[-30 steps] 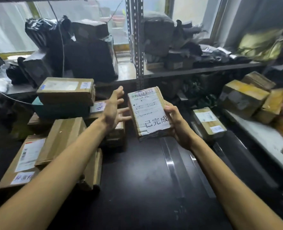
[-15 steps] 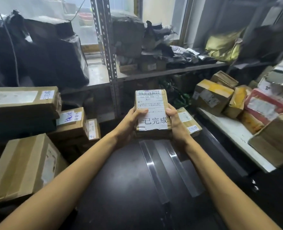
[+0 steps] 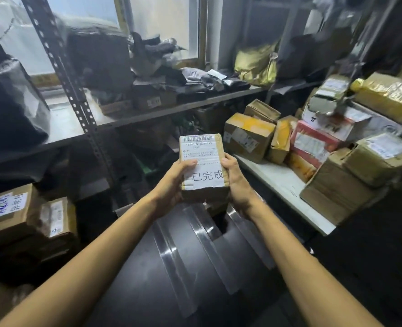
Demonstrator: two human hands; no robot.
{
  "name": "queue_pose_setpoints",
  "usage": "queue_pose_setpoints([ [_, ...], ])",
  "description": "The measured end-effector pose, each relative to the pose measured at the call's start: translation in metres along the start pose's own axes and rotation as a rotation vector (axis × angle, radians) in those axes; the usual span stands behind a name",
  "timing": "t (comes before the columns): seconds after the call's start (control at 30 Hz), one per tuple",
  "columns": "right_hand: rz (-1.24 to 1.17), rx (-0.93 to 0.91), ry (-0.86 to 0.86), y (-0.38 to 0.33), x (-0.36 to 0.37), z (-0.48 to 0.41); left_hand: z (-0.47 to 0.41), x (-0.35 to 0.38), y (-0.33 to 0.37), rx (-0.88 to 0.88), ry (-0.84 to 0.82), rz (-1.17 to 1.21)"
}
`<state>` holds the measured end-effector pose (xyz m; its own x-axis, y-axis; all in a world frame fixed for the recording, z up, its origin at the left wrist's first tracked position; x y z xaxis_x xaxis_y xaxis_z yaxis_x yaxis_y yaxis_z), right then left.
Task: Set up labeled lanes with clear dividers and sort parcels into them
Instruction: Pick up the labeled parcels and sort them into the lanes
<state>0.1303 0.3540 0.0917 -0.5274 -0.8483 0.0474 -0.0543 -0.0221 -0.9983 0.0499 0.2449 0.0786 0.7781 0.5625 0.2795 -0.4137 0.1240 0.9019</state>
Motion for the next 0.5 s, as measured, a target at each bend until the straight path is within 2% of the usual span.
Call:
queue_pose_setpoints([
  [0.2, 0.012, -0.003, -0.060, 0.005, -0.088, -0.045, -0.067, 0.059, 0.007, 0.030, 0.078, -0.082],
  [0.33, 0.026, 0.050, -0.062, 0.021, -0.134, -0.075, -0.100, 0.072, 0.004, 0.035, 0.272, -0.101],
  [0.5, 0.092, 0.114, -0.102, 0.045, -0.150, -0.108, -0.125, 0.054, -0.013, 0.015, 0.459, -0.043],
])
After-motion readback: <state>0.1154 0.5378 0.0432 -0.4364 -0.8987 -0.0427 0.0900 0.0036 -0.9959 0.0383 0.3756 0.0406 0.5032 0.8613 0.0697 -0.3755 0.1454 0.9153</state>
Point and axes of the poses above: each hand's wrist, its own z-axis away from the middle knuckle, its own x-axis out of the palm, y = z × x, the point moved 7 cm from there along -z, towards the middle knuckle, and after that the axes turned 9 degrees about -x, right-handed, at the moved point
